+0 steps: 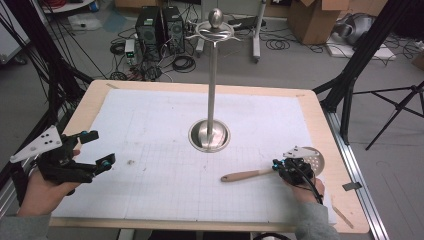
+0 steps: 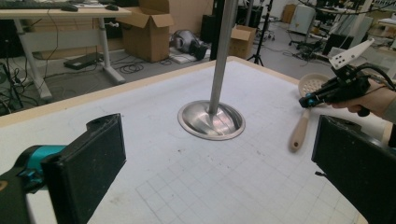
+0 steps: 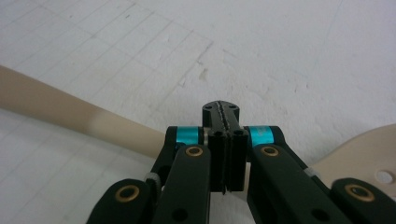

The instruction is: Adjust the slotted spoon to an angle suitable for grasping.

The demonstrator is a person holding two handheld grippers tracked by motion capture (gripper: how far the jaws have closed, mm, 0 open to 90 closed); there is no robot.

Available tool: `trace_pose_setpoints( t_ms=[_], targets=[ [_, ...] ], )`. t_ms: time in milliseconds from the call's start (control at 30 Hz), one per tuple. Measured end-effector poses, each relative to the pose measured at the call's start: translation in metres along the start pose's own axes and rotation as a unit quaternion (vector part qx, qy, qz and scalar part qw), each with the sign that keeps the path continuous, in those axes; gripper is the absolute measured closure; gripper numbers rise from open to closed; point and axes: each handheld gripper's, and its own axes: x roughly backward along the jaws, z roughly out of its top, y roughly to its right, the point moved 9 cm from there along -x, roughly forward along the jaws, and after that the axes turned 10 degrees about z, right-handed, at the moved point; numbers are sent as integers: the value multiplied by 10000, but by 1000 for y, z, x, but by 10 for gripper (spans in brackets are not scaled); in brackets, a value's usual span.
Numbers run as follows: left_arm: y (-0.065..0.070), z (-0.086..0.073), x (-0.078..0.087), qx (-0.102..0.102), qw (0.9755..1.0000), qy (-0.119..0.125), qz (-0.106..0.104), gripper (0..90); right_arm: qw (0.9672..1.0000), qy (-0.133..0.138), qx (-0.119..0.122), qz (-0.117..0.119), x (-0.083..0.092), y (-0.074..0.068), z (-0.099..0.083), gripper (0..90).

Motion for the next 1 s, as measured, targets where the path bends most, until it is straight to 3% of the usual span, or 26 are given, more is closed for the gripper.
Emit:
trace_pose_setpoints(
  t_ms=[400, 467, 500, 533, 600, 633, 667, 700, 733, 900, 1000],
  targets=[
    [8, 3, -12, -20, 9999, -8, -152, 32, 10000, 15, -81, 1, 16, -4, -16, 900],
    [9, 2, -14, -25, 9999, -26, -168, 32, 10000, -26, 55, -66, 16, -4, -15, 900],
    [9, 2, -15, -37, 9998, -31, -171, 32, 9995, 101, 314, -22, 18, -9, -11, 900],
    [10, 3, -15, -30, 9998, -29, -176, 32, 9995, 101, 314, -22, 18, -9, -11, 900],
    [9, 4, -16, -35, 9998, -15, -177, 32, 9985, 380, 384, 80, 24, -15, -2, 900],
    [9, 4, -16, -29, 9998, -9, -181, 32, 9968, 608, 398, 340, 29, -25, 5, 900],
    [9, 5, -16, -22, 9998, 7, -184, 32, 9968, 608, 398, 340, 29, -25, 5, 900],
    [9, 5, -15, -30, 9998, 9, -183, 32, 9951, 644, 495, 568, 29, -36, 7, 900],
    [9, 6, -15, -21, 9998, 27, -191, 32, 9951, 644, 495, 568, 29, -36, 7, 900],
    [10, 14, -10, -64, 9995, 206, -249, 32, 9903, 551, 731, 1044, 24, -60, 2, 900],
    [10, 18, -9, -44, 9992, 285, -268, 32, 9893, 541, 765, 1121, 24, -64, 0, 900]
  ],
)
